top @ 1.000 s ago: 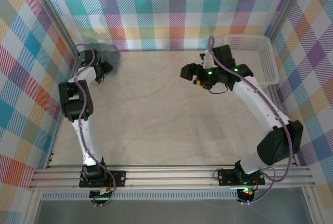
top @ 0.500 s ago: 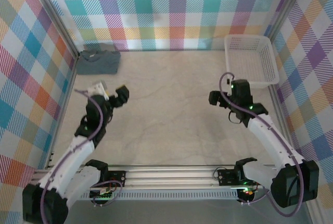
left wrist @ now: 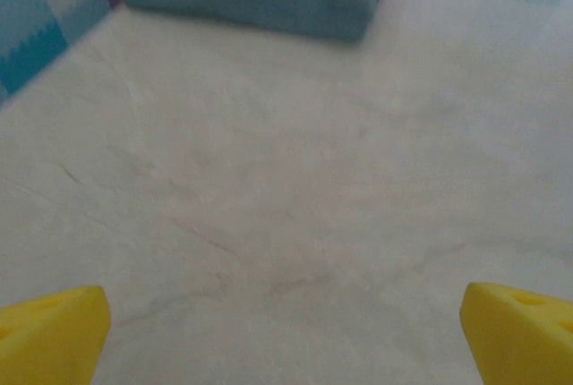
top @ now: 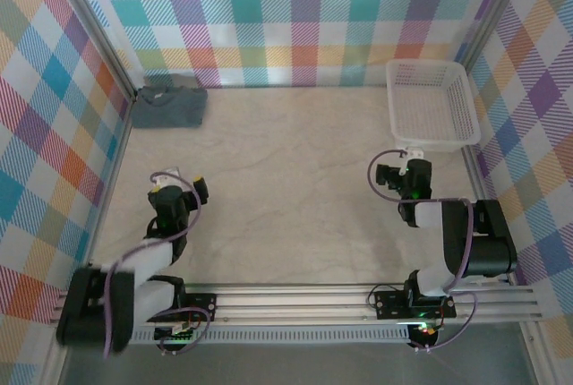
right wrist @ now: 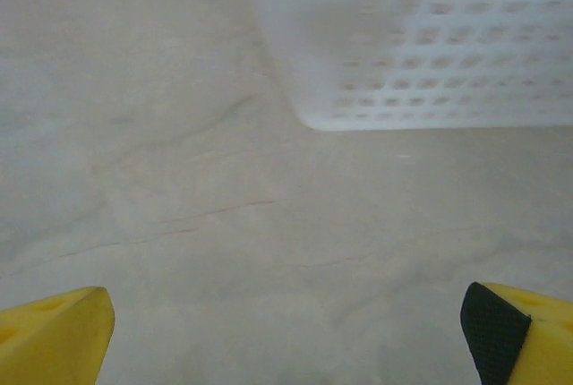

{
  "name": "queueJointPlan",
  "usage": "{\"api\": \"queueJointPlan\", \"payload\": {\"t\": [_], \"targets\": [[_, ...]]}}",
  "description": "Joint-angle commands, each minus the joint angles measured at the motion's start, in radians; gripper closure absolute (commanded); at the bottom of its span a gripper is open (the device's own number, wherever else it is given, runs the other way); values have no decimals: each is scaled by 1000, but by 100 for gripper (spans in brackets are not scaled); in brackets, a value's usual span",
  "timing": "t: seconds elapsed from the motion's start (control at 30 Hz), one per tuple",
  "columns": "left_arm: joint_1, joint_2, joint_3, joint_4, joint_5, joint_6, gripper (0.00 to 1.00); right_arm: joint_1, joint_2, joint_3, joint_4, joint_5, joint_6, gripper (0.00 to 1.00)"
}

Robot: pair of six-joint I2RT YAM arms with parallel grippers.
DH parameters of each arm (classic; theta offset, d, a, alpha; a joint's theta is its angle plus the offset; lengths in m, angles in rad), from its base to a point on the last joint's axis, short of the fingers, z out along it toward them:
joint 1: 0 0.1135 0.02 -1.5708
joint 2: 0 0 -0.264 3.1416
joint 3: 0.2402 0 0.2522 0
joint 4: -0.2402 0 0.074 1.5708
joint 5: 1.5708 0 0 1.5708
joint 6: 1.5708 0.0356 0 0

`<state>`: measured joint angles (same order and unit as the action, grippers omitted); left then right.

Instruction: Fold the inside-out t-shirt

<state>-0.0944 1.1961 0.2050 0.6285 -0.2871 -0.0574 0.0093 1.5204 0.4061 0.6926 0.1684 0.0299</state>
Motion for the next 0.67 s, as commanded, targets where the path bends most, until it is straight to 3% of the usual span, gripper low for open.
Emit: {"api": "queueJointPlan", "payload": {"t": [0.0,0.07,0.13,0.17,0.23,0.63], "targets": [[6,217,104,260,130,82,0,-3,18,-27,207,-92,17,0],[21,386,149,343,136,75,0,-1,10,-19,176,-85,19,0],[28,347,201,170,173,71,0,1,9,-12,158,-99,10,0],[30,381,193,253,160,72,0,3,11,-8,157,-105,5,0],[29,366,211,180,160,70,0,3,12,-6,153,-113,1,0],[21,369,214,182,159,80,0,-1,12,-2,147,-165,-17,0]]}}
